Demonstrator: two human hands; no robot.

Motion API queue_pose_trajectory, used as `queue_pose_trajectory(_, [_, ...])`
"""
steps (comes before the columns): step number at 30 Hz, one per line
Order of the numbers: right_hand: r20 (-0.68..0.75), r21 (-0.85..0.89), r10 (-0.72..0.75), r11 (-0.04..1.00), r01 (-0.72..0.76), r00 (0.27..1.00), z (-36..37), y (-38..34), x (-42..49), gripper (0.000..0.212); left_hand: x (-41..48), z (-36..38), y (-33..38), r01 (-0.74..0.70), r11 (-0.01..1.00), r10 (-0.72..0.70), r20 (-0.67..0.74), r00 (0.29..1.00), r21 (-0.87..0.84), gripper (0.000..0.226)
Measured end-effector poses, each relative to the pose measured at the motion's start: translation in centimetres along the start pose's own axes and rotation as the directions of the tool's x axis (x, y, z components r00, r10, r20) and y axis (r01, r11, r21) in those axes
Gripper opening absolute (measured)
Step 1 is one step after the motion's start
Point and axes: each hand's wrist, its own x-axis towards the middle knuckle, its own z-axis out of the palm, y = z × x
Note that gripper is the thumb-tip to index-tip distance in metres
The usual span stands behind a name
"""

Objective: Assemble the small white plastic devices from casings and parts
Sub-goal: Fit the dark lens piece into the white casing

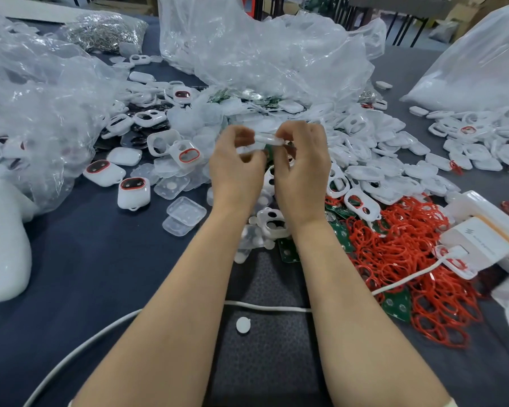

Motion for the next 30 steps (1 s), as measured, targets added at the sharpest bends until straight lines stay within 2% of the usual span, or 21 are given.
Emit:
queue_pose_trajectory(1, [-0.002,-0.003,-0.015,1.0,0.015,1.0,-0.1,0.0,0.0,0.014,0.2,-0.2,0.4,0.168,0.966,-0.167,0.024,0.986,-0.196,0.018])
queue_pose_trajectory(2, [-0.001,-0.01,-0.031,0.999,0.031,1.0,-0.1,0.0,0.0,0.015,0.5,-0.4,0.6,0.323,0.861,-0.311,0.095,0.946,-0.393,0.015])
queue_pose_trajectory(3, [0.007,-0.015,-0.047,0.999,0.047,0.999,-0.1,0.1,0.1,0.015,0.8,-0.7,0.6,0.42,0.745,-0.389,0.175,0.905,-0.518,0.012])
queue_pose_trajectory(4, [0.022,-0.015,-0.057,0.998,0.058,0.998,-0.1,0.1,0.1,0.015,1.0,-0.9,0.6,0.467,0.683,-0.414,0.229,0.881,-0.562,0.009])
queue_pose_trajectory(8, [0.141,-0.024,-0.018,0.999,0.022,0.99,0.2,0.3,0.2,0.014,1.0,-1.1,0.2,0.469,0.631,-0.425,0.23,0.875,-0.619,0.004])
queue_pose_trajectory(11, [0.233,-0.056,0.037,0.998,-0.024,0.972,0.1,0.3,0.1,0.024,1.3,-1.2,0.0,0.455,0.597,-0.457,0.187,0.87,-0.66,0.013])
queue_pose_trajectory(14, [0.223,0.091,0.177,0.975,-0.201,0.959,-0.1,0.0,0.2,0.018,1.4,-1.2,-0.2,0.462,0.625,-0.444,0.2,0.873,-0.63,0.014])
queue_pose_trajectory(16, [0.228,0.27,0.356,0.871,-0.41,0.906,-0.3,-0.1,0.5,0.011,1.3,-1.0,-0.1,0.468,0.656,-0.436,0.209,0.875,-0.592,0.013])
queue_pose_trajectory(18, [0.29,0.432,0.481,0.706,-0.561,0.828,-0.6,0.1,0.9,0.011,1.2,-0.9,0.0,0.475,0.683,-0.423,0.23,0.877,-0.555,0.012])
queue_pose_trajectory(22, [0.44,0.582,0.526,0.45,-0.678,0.727,-0.9,0.2,1.3,0.01,1.1,-1.0,0.2,0.478,0.678,-0.387,0.282,0.878,-0.559,0.01])
queue_pose_trajectory(24, [0.492,0.617,0.524,0.354,-0.703,0.695,-1.1,0.0,1.5,0.011,1.0,-1.2,0.2,0.477,0.666,-0.37,0.301,0.879,-0.574,0.01])
queue_pose_trajectory(26, [0.509,0.623,0.534,0.314,-0.717,0.676,-1.2,-0.1,1.6,0.014,1.0,-1.3,0.2,0.474,0.656,-0.349,0.32,0.881,-0.587,0.011])
queue_pose_trajectory(30, [0.508,0.615,0.54,0.318,-0.721,0.671,-1.3,-0.2,1.7,0.015,0.9,-1.2,0.3,0.486,0.634,-0.343,0.344,0.874,-0.602,0.009])
